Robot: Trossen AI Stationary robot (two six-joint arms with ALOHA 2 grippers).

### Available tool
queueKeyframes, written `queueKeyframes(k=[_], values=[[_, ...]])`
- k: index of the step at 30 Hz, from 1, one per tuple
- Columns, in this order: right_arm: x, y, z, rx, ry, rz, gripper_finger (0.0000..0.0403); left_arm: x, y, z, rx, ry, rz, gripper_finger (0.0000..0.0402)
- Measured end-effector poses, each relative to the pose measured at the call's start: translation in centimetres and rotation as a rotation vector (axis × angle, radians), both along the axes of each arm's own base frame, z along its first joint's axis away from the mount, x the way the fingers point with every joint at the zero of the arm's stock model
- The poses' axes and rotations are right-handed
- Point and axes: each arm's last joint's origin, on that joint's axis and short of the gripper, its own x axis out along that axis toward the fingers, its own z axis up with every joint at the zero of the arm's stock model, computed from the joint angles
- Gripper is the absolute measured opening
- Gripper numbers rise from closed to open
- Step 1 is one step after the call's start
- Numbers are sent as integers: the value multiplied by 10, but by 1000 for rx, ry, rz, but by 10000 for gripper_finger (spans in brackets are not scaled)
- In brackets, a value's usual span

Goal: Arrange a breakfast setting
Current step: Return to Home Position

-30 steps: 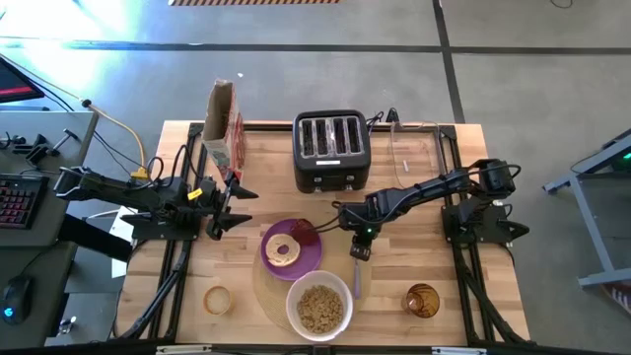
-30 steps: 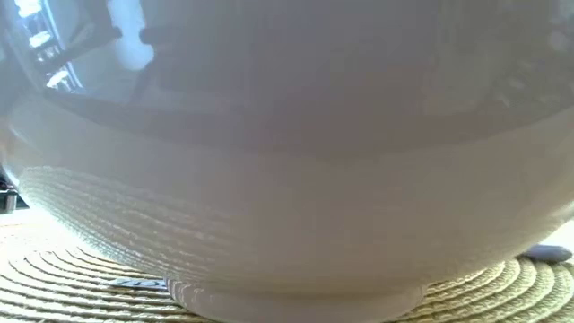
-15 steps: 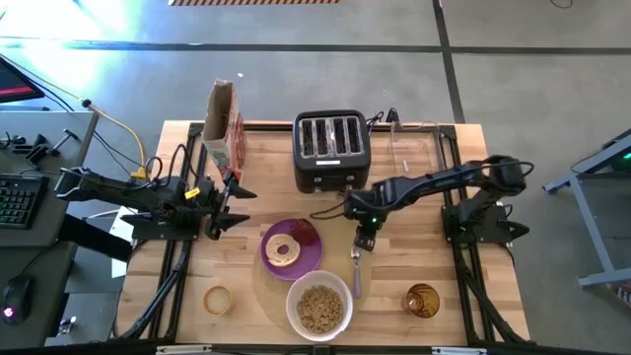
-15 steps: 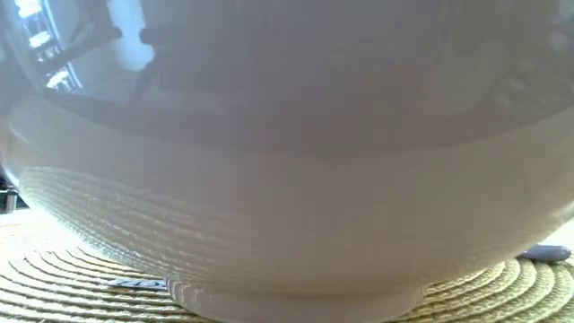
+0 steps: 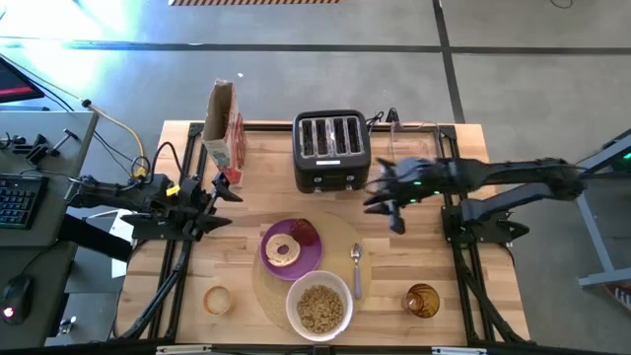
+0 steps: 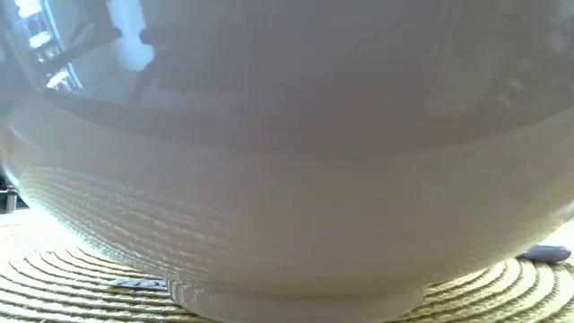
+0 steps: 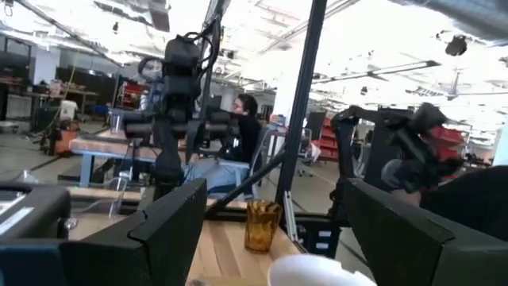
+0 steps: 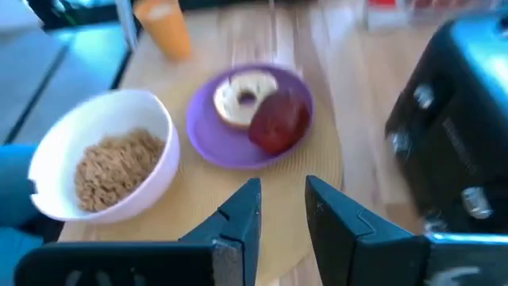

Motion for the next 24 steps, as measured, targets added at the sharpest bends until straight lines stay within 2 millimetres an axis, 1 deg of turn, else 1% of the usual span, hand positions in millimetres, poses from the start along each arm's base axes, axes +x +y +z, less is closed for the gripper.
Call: queueKeyframes(k=[3,6,9,12,17,24], values=[[-28,-1,-8,7,-114,-26,80,-5,1,-1,0,8,0,287],[-54,-2,-16,59,-227,-69,80,-9,1,-3,3,19,-5,287],[-75,-2,-24,78,-322,-68,80,-12,2,-6,10,39,-4,287],[-91,-2,-34,82,-397,-65,80,-14,2,-9,33,60,0,287],[-107,-2,-47,98,-441,-68,80,-15,2,-13,79,84,8,287],[-116,-2,-65,99,-448,-68,80,-14,2,-19,160,127,20,287]])
